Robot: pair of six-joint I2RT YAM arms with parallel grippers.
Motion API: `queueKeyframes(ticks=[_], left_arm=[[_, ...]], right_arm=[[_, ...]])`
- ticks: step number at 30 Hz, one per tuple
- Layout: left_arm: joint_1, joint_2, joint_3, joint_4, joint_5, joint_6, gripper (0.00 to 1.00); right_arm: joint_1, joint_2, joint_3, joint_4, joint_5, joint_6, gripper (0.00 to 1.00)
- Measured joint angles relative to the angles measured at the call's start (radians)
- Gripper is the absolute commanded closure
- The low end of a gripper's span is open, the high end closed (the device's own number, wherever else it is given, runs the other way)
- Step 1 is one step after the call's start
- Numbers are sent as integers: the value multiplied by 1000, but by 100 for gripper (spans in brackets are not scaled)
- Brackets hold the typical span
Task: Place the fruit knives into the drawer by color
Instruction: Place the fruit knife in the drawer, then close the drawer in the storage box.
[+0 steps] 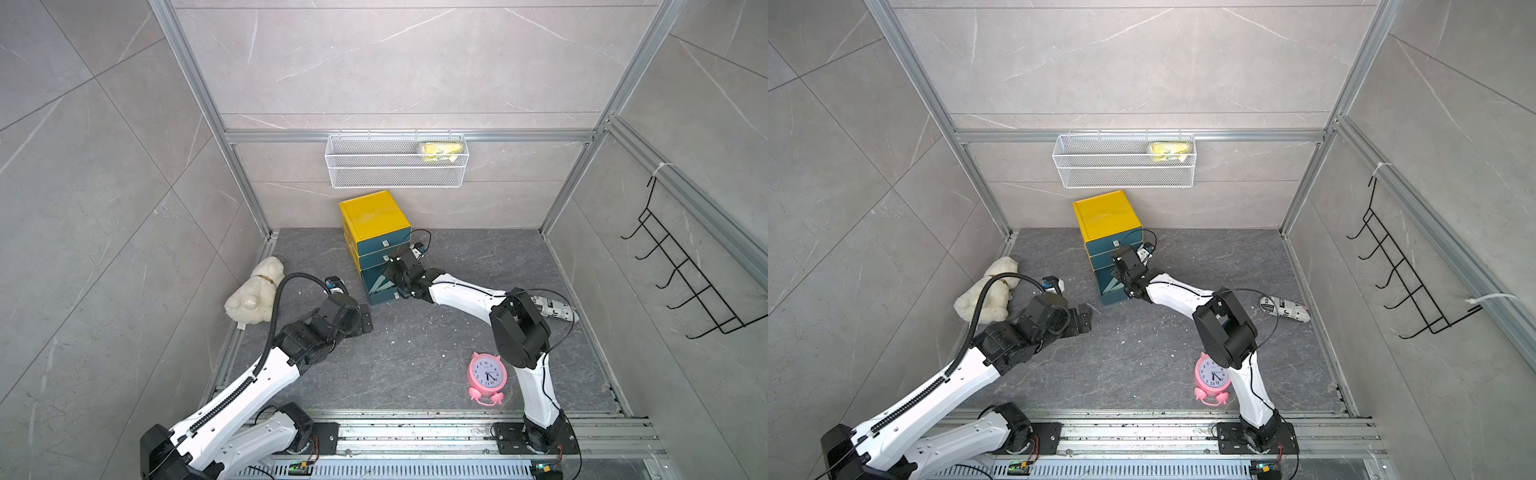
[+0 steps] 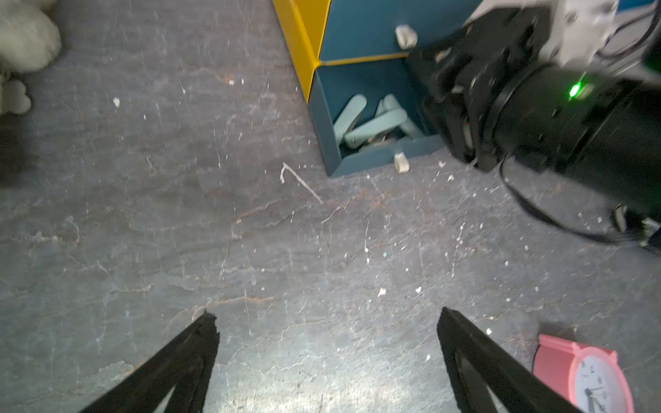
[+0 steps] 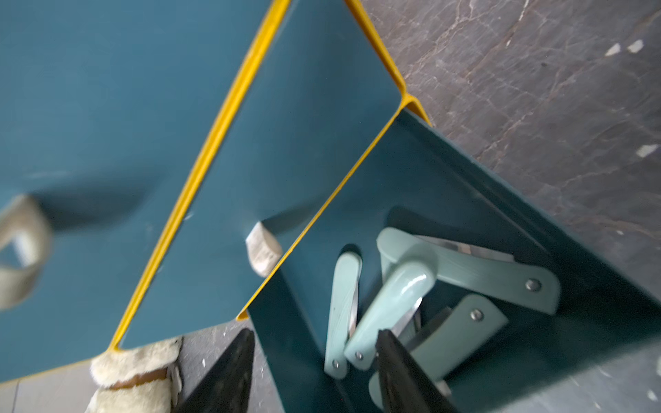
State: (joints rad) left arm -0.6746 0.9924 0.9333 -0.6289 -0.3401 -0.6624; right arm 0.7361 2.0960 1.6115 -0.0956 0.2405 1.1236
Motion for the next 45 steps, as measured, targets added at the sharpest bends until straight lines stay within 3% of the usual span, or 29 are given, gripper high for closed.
queueKeyframes(ticks=[6,11,19,28,45], left_arm=[[157,151,236,5,19,48,1],[252,361,495,8,29,90,1],[278,698,842,-14,-46,191,1],[288,982,1096,-143,-140,278,1],[289,1026,1130,-169,-166,309,1]], right_arm=[[0,-158,-180,88,-44,-17,38],[0,-259,-346,156,-70,-16,34],[0,-345,-507,214,-98,9,29],[-10,-314,-587,349,-157,108,32],[-23,-72,-504,433,-182,314,39]])
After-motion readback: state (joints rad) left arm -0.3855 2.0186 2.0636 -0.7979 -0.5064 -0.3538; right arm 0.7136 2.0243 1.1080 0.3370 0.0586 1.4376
